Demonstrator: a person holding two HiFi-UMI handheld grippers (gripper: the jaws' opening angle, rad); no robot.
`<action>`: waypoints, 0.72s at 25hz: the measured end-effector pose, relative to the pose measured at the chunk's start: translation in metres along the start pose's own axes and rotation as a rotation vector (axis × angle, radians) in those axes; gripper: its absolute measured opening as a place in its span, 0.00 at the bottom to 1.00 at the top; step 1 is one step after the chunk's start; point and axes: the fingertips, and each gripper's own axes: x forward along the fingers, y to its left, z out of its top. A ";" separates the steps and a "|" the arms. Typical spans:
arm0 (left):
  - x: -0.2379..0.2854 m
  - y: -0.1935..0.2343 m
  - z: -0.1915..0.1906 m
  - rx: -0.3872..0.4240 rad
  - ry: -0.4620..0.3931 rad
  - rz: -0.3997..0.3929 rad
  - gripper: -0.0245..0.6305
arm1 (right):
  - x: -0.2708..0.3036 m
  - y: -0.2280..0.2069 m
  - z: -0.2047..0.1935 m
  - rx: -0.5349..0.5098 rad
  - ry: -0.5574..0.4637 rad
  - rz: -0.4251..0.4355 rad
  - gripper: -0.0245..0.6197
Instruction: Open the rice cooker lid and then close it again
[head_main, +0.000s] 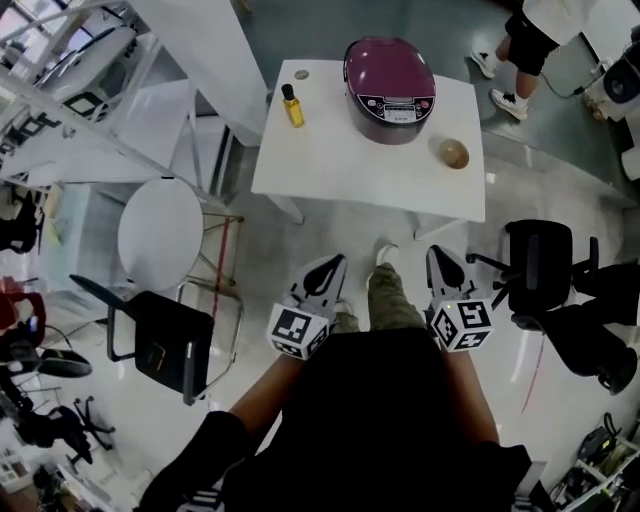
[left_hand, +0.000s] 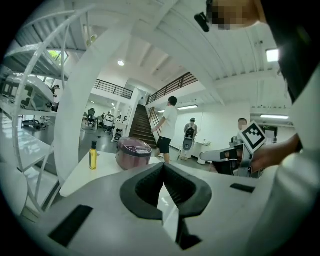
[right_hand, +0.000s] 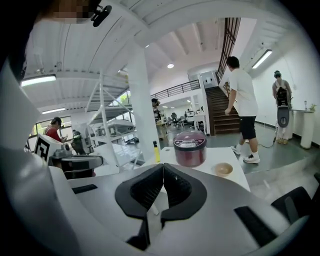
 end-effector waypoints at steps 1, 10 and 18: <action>-0.005 -0.002 -0.001 0.000 -0.002 0.002 0.04 | -0.005 0.004 -0.001 -0.007 0.002 0.000 0.04; -0.033 -0.024 0.001 0.000 -0.028 0.004 0.04 | -0.052 0.001 -0.005 -0.053 -0.024 -0.002 0.04; -0.030 -0.054 0.024 0.025 -0.126 0.103 0.04 | -0.093 -0.032 0.003 -0.079 -0.068 -0.002 0.04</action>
